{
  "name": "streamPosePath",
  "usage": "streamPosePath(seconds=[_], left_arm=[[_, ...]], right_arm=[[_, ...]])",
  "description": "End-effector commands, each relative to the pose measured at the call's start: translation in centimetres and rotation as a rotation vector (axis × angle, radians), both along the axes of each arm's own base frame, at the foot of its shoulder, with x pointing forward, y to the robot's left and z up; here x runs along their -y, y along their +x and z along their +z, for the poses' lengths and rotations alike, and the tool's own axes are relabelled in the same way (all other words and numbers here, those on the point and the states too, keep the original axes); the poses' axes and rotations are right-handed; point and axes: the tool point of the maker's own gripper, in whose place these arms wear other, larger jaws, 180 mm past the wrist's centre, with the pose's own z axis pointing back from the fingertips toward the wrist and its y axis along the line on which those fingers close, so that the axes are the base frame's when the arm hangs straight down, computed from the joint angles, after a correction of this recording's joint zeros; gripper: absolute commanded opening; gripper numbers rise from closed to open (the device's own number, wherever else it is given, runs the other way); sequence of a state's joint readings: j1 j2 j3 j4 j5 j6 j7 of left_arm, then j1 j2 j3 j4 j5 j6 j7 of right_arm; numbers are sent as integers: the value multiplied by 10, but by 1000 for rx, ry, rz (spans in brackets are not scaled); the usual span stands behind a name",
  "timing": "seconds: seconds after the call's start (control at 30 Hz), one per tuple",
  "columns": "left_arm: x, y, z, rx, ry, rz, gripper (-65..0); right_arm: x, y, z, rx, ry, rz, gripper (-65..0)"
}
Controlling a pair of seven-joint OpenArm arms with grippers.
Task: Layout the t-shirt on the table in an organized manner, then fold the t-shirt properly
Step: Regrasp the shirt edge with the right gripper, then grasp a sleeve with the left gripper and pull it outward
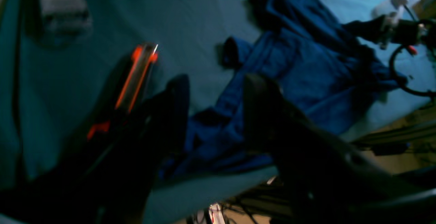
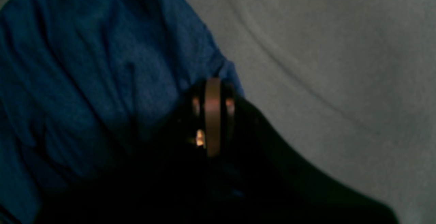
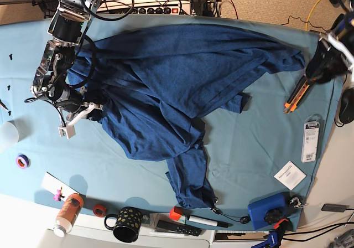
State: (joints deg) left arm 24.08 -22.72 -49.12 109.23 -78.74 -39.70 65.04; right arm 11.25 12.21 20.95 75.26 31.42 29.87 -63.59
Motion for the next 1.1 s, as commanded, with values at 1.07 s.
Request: streamPosePath(seconds=[1.07], left_arm=[[183,142,-68,-117,-52,-498,-306]], right_arm=[[5,11,14,48,-15,-1,-650]])
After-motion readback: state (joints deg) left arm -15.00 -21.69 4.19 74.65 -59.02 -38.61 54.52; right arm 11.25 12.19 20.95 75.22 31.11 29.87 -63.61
